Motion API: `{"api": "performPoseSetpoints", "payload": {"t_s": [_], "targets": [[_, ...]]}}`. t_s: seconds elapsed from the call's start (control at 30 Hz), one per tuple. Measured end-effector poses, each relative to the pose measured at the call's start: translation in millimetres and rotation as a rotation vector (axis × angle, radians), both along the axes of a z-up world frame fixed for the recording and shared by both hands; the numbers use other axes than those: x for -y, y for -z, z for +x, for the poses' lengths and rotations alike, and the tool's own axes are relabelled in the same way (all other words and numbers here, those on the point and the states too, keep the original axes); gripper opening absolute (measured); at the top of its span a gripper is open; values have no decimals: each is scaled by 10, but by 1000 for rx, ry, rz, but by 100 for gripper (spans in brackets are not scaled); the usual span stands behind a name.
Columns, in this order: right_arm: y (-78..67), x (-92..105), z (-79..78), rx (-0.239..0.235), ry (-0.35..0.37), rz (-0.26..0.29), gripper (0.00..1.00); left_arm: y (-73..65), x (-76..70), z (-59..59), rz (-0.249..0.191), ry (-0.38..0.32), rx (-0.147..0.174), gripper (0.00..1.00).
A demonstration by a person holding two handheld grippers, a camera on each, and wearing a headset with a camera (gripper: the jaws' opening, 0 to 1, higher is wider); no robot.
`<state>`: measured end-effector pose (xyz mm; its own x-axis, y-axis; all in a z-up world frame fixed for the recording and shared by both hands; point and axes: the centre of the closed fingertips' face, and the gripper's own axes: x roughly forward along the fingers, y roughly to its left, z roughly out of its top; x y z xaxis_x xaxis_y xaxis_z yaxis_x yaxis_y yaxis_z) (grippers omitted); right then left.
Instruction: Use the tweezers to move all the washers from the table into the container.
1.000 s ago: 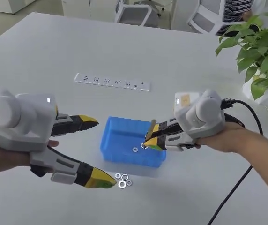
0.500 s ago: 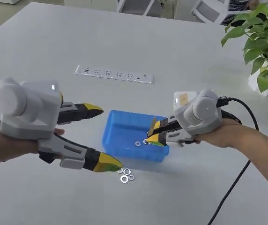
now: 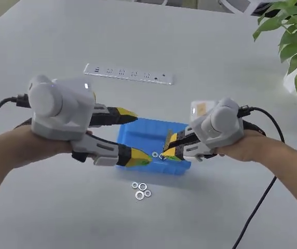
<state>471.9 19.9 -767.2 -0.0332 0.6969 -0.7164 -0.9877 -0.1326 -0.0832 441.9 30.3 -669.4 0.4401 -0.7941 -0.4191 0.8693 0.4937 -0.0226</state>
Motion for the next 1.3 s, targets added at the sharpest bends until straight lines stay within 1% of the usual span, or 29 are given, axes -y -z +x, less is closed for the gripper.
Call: {"api": "performPoseSetpoints", "payload": {"t_s": [0.07, 0.17, 0.27, 0.33, 0.43, 0.47, 0.53, 0.57, 0.6, 0.63, 0.67, 0.73, 0.8, 1.07, 1.2, 1.27, 1.3], "targets": [[-10, -8, 13, -13, 9, 10, 9, 14, 56, 39, -1, 13, -3, 53], [-13, -17, 15, -15, 4, 12, 9, 39, 111, 103, 9, 23, 3, 45], [-13, -28, 12, -14, -1, 15, 9, 44, 183, 175, 3, 36, 2, 37], [-13, -33, 12, -15, -2, 18, 9, 40, 221, 201, -2, 48, 2, 31], [-10, -39, 15, -16, -3, 20, 9, 41, 285, 236, 0, 74, -1, 26], [-11, -40, 14, -15, -5, 19, 9, 45, 297, 245, 5, 80, 3, 25], [-8, -40, 14, -12, -10, 17, 9, 77, 307, 284, 30, 89, 19, 23], [-9, -42, 11, -12, -11, 18, 9, 96, 315, 298, 38, 95, 19, 22], [-9, -44, 10, -12, -11, 18, 9, 107, 319, 308, 39, 99, 17, 19], [-9, -46, 13, -12, -12, 19, 9, 119, 326, 321, 44, 107, 23, 15], [-9, -47, 12, -14, -12, 19, 9, 125, 331, 326, 47, 115, 27, 12], [-10, -51, 11, -12, -15, 20, 9, 144, 348, 328, 52, 135, 33, 10], [-8, -53, 8, -12, -19, 20, 9, 172, 341, 341, 60, 141, 26, 8], [-6, -46, 2, -6, -28, 14, 10, 172, 359, 312, 42, 164, 5, 7], [-1, -41, -7, -1, -30, 8, 11, 174, 376, 293, 37, 175, 3, 6], [1, -38, 4, 2, -26, 8, 12, 173, 377, 302, 39, 174, 8, 6], [-2, -34, 8, 4, -25, 6, 12, 173, 374, 312, 38, 168, 3, 6]]}}
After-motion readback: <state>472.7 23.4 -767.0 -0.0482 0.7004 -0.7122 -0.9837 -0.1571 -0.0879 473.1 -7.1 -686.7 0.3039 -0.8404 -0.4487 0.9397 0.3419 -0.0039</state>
